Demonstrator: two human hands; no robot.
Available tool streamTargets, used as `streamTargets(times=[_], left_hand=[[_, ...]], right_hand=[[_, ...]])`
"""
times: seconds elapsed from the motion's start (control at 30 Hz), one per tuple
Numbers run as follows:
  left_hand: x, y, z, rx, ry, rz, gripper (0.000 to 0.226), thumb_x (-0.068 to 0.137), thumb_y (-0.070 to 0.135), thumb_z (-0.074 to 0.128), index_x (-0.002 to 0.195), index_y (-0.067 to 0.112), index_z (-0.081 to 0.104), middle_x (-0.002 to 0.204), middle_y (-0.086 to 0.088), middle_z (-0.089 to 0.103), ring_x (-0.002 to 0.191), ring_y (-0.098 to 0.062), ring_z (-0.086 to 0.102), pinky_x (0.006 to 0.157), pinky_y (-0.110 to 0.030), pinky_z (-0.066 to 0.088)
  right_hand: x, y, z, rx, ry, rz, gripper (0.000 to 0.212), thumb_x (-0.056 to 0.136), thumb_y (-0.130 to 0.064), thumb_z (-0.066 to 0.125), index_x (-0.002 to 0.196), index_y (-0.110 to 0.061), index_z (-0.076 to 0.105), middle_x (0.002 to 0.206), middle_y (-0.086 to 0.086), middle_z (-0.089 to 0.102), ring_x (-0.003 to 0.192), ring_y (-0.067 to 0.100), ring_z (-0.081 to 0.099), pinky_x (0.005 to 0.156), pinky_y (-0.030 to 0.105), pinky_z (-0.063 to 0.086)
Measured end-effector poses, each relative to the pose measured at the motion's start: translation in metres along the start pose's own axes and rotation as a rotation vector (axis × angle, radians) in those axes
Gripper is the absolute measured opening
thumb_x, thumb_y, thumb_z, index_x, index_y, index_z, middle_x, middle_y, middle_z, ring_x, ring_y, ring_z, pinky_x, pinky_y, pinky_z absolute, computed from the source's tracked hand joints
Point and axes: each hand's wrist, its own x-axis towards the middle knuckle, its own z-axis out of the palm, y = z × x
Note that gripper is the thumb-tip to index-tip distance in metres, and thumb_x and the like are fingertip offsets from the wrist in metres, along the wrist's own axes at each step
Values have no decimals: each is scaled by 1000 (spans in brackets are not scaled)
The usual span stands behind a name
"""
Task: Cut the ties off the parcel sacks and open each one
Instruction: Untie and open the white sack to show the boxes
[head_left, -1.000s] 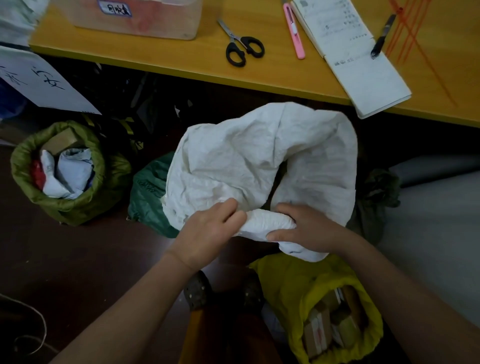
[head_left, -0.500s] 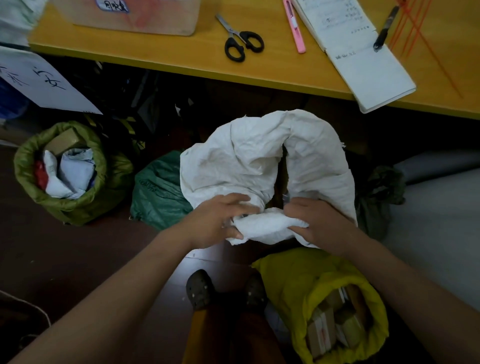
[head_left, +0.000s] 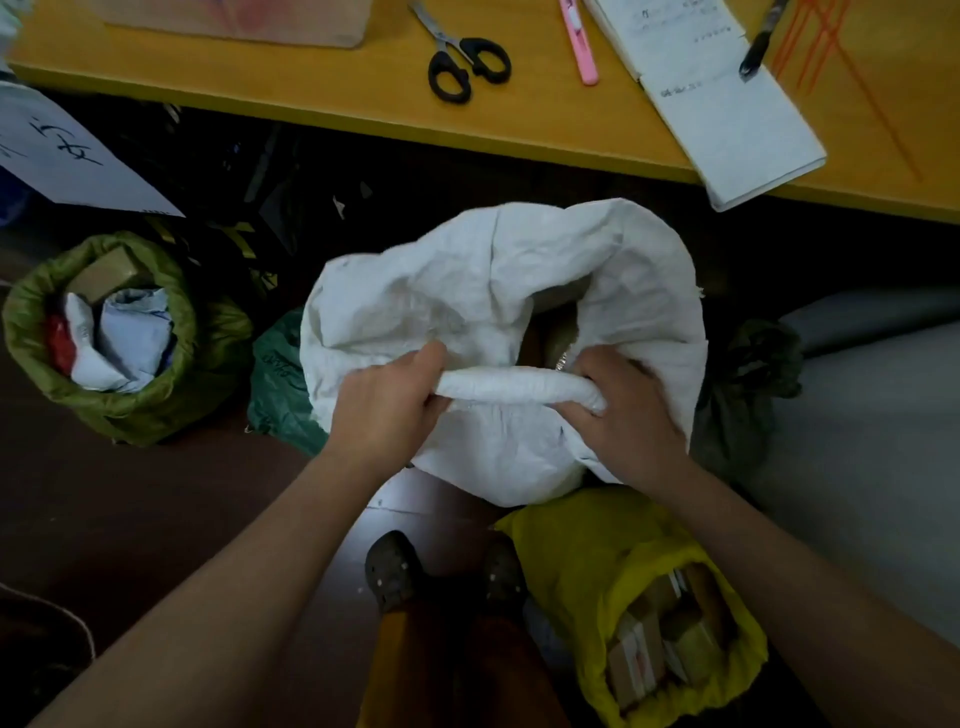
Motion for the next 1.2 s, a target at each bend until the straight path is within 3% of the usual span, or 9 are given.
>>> streamTargets(times=[0.07, 0.17, 0.3, 0.5, 0.6, 0.77, 0.93, 1.03, 1.2], left_hand=[[1, -2, 5, 13, 27, 35, 27, 71, 9, 80, 76, 0, 54, 56, -10, 57, 40, -31, 53, 41, -26, 30], [3, -4, 2, 9, 14, 79, 29, 66, 5, 82, 76, 0, 55, 56, -9, 56, 36, -29, 50, 40, -25, 28], [0, -9, 3, 32, 21, 189, 32, 59, -4, 78, 80, -1, 55, 62, -12, 57, 35, -29, 48, 36, -23, 28], [-5, -12, 10, -47, 80, 218, 51, 63, -10, 76, 91, 10, 39, 72, -15, 59, 40, -30, 48, 32, -28, 37], [-11, -12, 13, -59, 45, 220, 34, 60, -13, 77, 84, 1, 56, 71, -13, 58, 41, -29, 47, 31, -28, 38], [-9, -13, 16, -314, -122, 122, 19, 67, -7, 68, 79, 1, 55, 81, -7, 54, 65, -23, 50, 53, -43, 48], [-12, -25, 18, -430, -508, 136, 80, 74, 38, 74, 144, 31, 36, 135, 23, 42, 121, -3, 37, 103, -21, 30], [-11, -25, 18, -394, -573, 28, 80, 78, 47, 72, 143, 54, 24, 126, 49, 27, 113, -2, 27, 102, -23, 19], [-9, -29, 25, -399, -527, -94, 47, 74, 44, 76, 118, 31, 65, 108, 19, 60, 98, -13, 34, 95, -30, 29]], right_hand=[[5, 7, -2, -103, -100, -39, 20, 85, -17, 70, 93, -20, 52, 91, -5, 49, 82, 10, 49, 77, 16, 38], [12, 6, -12, -16, -320, -43, 43, 86, -41, 62, 127, -32, 52, 114, -14, 58, 106, 4, 54, 92, 20, 41], [16, -4, -16, 266, -548, 240, 37, 84, -78, 31, 116, -70, 48, 113, -45, 55, 111, -20, 48, 91, 9, 38], [11, -1, -9, 267, -679, 540, 69, 66, -90, 34, 114, -49, 61, 115, -33, 52, 107, -13, 46, 91, 14, 27], [11, -1, -11, 185, -728, 480, 59, 76, -77, 54, 84, -21, 70, 86, -1, 73, 80, 11, 69, 68, 17, 46], [8, 2, -4, 51, -558, 286, 32, 79, -49, 73, 84, -18, 66, 78, 2, 67, 73, 12, 63, 65, 24, 47], [-1, 8, -2, -50, -388, 181, 38, 77, -44, 76, 88, -10, 63, 81, 8, 64, 81, 18, 59, 76, 37, 47], [-5, 4, 0, -9, -373, 132, 22, 76, -38, 79, 80, -29, 59, 73, -10, 60, 77, 2, 55, 66, 13, 40], [-10, 1, 5, 30, -331, 45, 24, 78, -24, 81, 76, -20, 57, 63, -17, 51, 70, -3, 51, 61, 6, 34]])
